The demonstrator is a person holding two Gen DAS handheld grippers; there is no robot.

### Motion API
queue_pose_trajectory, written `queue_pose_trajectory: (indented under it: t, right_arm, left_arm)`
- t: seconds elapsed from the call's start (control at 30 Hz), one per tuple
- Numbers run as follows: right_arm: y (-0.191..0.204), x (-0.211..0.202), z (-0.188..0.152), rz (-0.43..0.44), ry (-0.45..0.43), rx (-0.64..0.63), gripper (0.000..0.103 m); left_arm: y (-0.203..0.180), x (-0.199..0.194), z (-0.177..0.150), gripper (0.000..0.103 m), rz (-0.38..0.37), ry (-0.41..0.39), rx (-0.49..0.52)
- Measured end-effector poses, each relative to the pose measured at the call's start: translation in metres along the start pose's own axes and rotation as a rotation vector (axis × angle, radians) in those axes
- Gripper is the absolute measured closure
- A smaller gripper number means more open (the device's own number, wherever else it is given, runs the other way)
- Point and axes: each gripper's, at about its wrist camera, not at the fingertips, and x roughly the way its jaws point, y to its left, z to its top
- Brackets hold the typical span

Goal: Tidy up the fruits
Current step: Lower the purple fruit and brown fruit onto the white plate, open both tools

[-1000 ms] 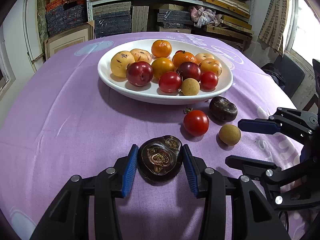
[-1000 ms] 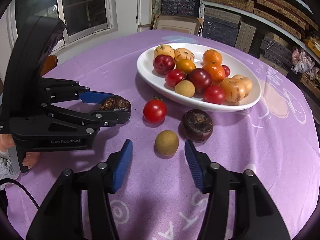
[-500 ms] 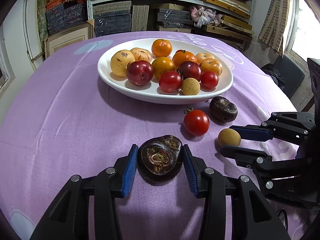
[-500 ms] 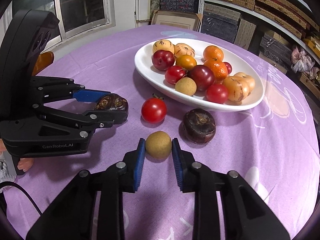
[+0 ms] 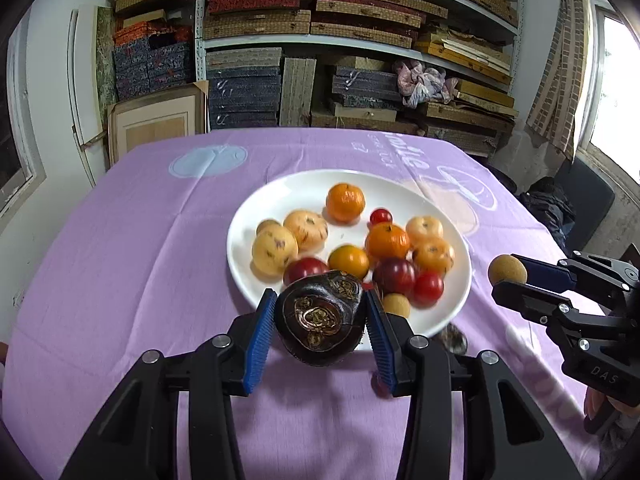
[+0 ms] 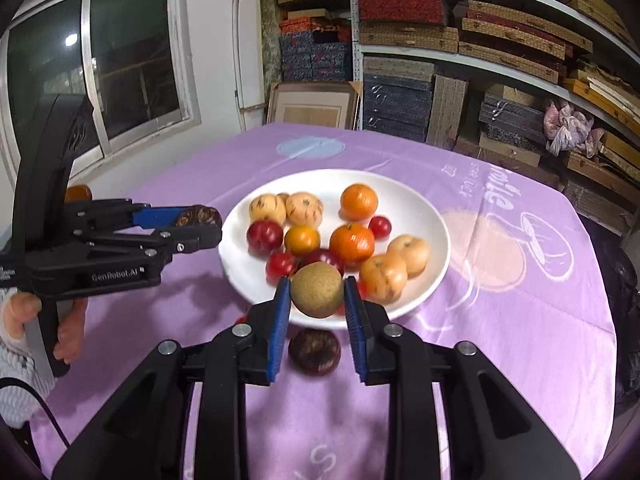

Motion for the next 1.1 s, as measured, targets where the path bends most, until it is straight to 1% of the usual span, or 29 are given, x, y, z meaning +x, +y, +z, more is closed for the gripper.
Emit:
queue_pose_trajectory:
  t: [0.1, 0.2, 0.27, 0.37, 0.5, 0.57, 0.6, 0.63, 0.67, 0.7, 0.77, 0.8, 0.83, 0.87, 0.9, 0.93, 1.0, 1.1]
  right_arm:
    - [-0.004, 0.017, 0.022, -0.033, -0.024, 0.008, 0.077]
    - [-0.01, 0.04, 0.032, -0.044, -0.016, 0.024, 0.077]
    - [-0.014, 0.054, 0.033, -0.036, -0.001, 0.032, 0.077]
    - [-0.018, 0.07, 0.029, -0.041, 0.026, 0.016, 0.077]
    - [-0.029, 0.082, 0.026, -0.033, 0.047, 0.043, 0.076]
    - [-0.033, 0.085, 0.022, -0.024, 0.054, 0.058, 0.056]
    - [-0.033, 0.084, 0.021, -0.034, 0.046, 0.061, 0.039]
    - [-0.033, 0.082, 0.021, -0.036, 0.037, 0.06, 0.036]
    - [-0.032, 0.079, 0.021, -0.033, 0.032, 0.059, 0.036]
    - [-0.031, 0.073, 0.023, -0.029, 0.02, 0.06, 0.036]
    - [-0.028, 0.054, 0.027, -0.029, -0.027, 0.061, 0.035]
    - [-0.027, 0.043, 0.029, -0.028, -0.052, 0.062, 0.028]
    - [-0.025, 0.03, 0.03, -0.025, -0.079, 0.066, 0.019]
    - [-0.024, 0.017, 0.03, -0.019, -0.106, 0.073, 0.015]
    - [-0.023, 0.006, 0.027, -0.011, -0.126, 0.085, 0.01]
    - [-0.024, -0.003, 0.023, 0.002, -0.132, 0.097, 0.01]
    - [-0.022, -0.015, 0.009, 0.019, -0.109, 0.104, 0.009]
    - [-0.019, -0.028, -0.02, -0.017, -0.091, 0.092, 0.008]
  left_arm:
    - [-0.001, 0.017, 0.021, 0.058, -0.016, -0.002, -0.025]
    - [0.001, 0.042, 0.035, 0.058, -0.033, 0.021, -0.06]
    - [0.002, 0.059, 0.041, 0.058, -0.028, 0.041, -0.072]
    - [0.002, 0.078, 0.043, 0.058, -0.026, 0.063, -0.061]
    - [0.007, 0.097, 0.039, 0.058, -0.059, 0.093, -0.091]
    - [0.009, 0.1, 0.035, 0.058, -0.069, 0.103, -0.094]
    - [0.012, 0.1, 0.035, 0.057, -0.06, 0.1, -0.093]
    - [0.014, 0.097, 0.035, 0.055, -0.057, 0.094, -0.096]
    - [0.017, 0.093, 0.035, 0.048, -0.058, 0.087, -0.106]
    - [0.02, 0.086, 0.036, 0.045, -0.06, 0.072, -0.12]
    - [0.026, 0.067, 0.039, 0.043, -0.066, 0.037, -0.146]
    - [0.028, 0.056, 0.039, 0.042, -0.072, 0.022, -0.151]
    - [0.029, 0.045, 0.037, 0.04, -0.074, 0.009, -0.153]
    - [0.028, 0.035, 0.033, 0.036, -0.066, 0.001, -0.145]
    - [0.026, 0.025, 0.027, 0.035, -0.05, -0.002, -0.126]
    - [0.023, 0.017, 0.02, 0.034, -0.031, -0.003, -0.1]
    - [0.014, 0.004, 0.003, 0.034, -0.009, 0.006, -0.061]
    - [-0.001, -0.004, -0.023, 0.034, -0.006, 0.027, -0.013]
